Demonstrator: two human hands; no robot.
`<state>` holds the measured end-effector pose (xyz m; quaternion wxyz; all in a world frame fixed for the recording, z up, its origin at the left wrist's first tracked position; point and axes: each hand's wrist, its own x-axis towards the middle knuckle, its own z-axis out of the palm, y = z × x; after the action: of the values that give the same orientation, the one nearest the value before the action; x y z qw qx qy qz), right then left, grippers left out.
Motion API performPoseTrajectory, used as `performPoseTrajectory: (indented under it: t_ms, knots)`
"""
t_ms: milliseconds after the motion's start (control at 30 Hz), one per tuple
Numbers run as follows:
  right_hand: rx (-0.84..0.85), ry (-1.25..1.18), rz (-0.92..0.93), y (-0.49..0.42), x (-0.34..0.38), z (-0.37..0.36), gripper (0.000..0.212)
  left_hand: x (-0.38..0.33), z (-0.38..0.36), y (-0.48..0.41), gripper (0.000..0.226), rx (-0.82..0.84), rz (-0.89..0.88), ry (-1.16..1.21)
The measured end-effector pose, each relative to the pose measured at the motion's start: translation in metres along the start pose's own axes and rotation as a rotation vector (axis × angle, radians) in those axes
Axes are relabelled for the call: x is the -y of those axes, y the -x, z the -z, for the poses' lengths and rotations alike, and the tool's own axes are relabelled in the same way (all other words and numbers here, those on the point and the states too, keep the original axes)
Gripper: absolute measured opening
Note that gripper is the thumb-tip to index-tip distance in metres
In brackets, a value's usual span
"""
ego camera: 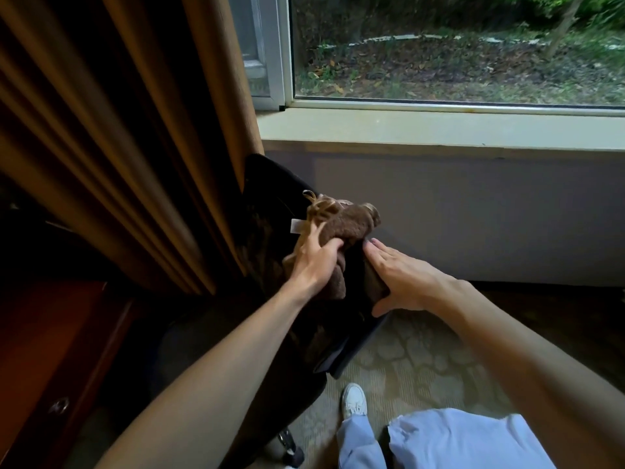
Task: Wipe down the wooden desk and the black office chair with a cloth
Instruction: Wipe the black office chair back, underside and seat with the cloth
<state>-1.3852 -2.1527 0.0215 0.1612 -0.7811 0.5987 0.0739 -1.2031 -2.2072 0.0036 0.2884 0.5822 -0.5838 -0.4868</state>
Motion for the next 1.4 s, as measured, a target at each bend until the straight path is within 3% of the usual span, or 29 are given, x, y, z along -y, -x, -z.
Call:
performPoseTrajectory:
  t_ms: [100,233,433,667,767,900,1067,1133,1233,1300,1400]
  knots:
    - [-0.025,-0.022,-0.019,0.002,-0.001,-0.005,0.143,-0.002,0.009,0.004,0.039,0.042,0.020,-0.006]
    - [0.017,-0.022,-0.089,0.019,-0.006,-0.022,0.146,-0.015,0.021,-0.007,0.068,0.032,0.061,-0.013]
    - [-0.073,-0.028,-0.155,0.016,-0.003,-0.031,0.110,-0.019,0.024,-0.011,0.073,-0.003,0.077,-0.064]
    - [-0.105,0.052,-0.161,0.005,-0.013,-0.023,0.101,-0.014,-0.005,0.024,0.050,0.036,0.034,-0.113]
    - [-0.105,0.077,-0.166,-0.001,-0.015,-0.024,0.069,-0.004,-0.019,0.039,0.054,0.063,0.020,-0.106]
    - [-0.103,0.094,-0.213,-0.002,-0.017,-0.029,0.053,0.008,-0.030,0.061,0.055,0.116,0.058,-0.003]
    - [-0.157,-0.093,-0.230,0.001,-0.020,-0.034,0.076,0.018,-0.008,0.056,0.029,0.204,0.148,0.283]
    - [-0.133,-0.156,-0.222,0.002,-0.020,-0.035,0.079,0.021,0.011,0.052,0.031,0.187,0.182,0.422]
    - [-0.065,-0.193,-0.213,0.003,-0.021,-0.042,0.066,0.014,0.038,0.039,0.041,0.103,0.195,0.601]
    - [-0.039,-0.206,-0.209,0.005,-0.018,-0.048,0.060,0.002,0.053,0.030,0.035,0.062,0.180,0.733]
    - [-0.077,-0.208,-0.204,0.005,-0.013,-0.053,0.049,-0.014,0.058,0.019,0.032,-0.026,0.116,0.667]
